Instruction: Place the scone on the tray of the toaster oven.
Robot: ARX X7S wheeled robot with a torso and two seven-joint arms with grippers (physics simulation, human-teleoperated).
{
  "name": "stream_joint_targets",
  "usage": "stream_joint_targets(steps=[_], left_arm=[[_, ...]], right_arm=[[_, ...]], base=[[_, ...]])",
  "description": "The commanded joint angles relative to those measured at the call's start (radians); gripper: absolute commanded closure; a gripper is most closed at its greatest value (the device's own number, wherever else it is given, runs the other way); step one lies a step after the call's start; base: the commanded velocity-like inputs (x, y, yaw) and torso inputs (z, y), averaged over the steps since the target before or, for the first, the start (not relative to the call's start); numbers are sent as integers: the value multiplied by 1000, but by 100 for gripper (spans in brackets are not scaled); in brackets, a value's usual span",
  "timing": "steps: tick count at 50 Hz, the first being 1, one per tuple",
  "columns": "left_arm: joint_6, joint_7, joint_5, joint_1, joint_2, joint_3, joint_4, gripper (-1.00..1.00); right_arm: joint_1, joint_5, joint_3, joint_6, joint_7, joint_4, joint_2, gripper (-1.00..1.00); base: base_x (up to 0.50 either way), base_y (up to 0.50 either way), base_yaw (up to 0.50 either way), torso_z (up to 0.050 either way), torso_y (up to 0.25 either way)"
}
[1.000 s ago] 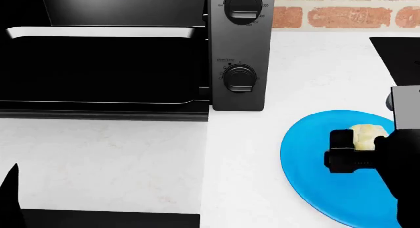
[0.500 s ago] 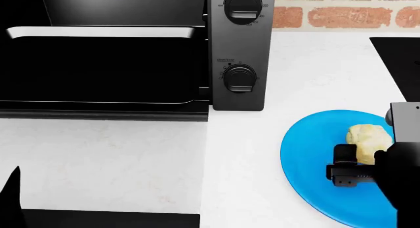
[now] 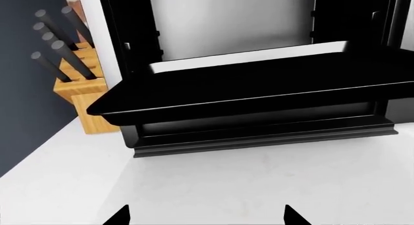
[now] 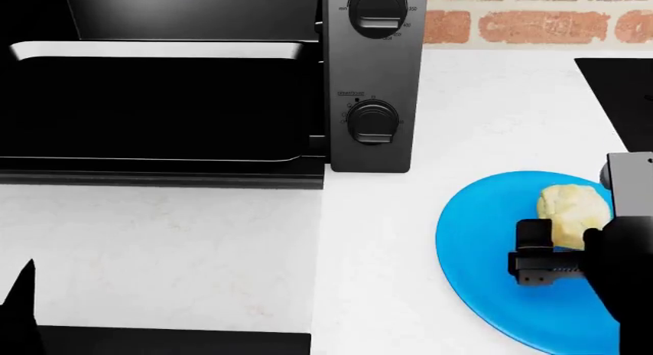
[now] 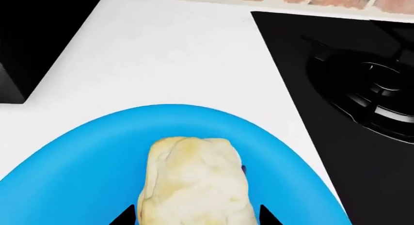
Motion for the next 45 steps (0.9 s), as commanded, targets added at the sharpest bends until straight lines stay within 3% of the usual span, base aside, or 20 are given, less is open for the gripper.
stream_joint_targets(steps=[1,24,45], left_arm=[[5,-3,1,1,-1,8,-2,-100],[13,4,-16,14,-17,-13,-3,-100],[24,-7,-11,12,-8,11,-8,-100]], right_arm=[[-5,-29,-11,-14,-7,-73,22,100],[184,213,49,370,72,-491,61,100],[383,445,74,566,50,-537,-36,100]], base=[[0,0,0,0,0],[0,0,0,0,0],[0,0,0,0,0]])
